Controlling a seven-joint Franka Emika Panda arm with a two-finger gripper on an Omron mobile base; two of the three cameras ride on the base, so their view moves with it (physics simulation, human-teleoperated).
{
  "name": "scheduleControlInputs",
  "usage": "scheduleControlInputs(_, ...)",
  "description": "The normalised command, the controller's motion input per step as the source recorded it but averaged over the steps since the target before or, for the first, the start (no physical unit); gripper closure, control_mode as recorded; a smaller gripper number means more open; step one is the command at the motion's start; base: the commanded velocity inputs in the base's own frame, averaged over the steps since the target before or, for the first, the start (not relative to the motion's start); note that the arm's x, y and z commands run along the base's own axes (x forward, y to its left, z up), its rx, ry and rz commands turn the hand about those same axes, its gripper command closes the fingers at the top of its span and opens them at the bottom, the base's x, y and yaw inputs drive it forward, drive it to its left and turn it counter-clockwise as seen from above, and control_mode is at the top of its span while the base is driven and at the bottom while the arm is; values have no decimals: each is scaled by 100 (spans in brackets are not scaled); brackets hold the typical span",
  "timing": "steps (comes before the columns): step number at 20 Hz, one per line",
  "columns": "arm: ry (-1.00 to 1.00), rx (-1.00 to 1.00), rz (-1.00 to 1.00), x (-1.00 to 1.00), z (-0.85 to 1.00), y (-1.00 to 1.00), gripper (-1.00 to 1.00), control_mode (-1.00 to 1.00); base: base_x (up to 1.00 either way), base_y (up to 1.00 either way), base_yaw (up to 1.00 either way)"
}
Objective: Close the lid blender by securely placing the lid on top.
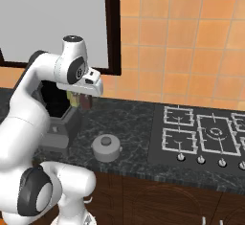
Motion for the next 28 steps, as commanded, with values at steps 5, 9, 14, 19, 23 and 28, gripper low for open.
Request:
scheduleControlInputs(5, 0, 0, -2, -23, -8, -16, -100, -100, 0, 0, 0)
scheduleControlInputs(9, 0, 0, -6, -48, -28, -30, -100, -100, 0, 0, 0)
scheduleControlInputs(14, 0, -3, -2, -40, -46, -37, -100, -100, 0, 0, 0)
scheduleControlInputs(19, 0, -3, 0, -25, -50, -42, -100, -100, 0, 0, 0)
scheduleControlInputs(23, 0, 0, 0, 0, -58, -22, -100, -100, 0, 0, 0)
scheduleControlInputs(28, 0, 0, 0, 0, -50, -2, -100, -100, 0, 0, 0)
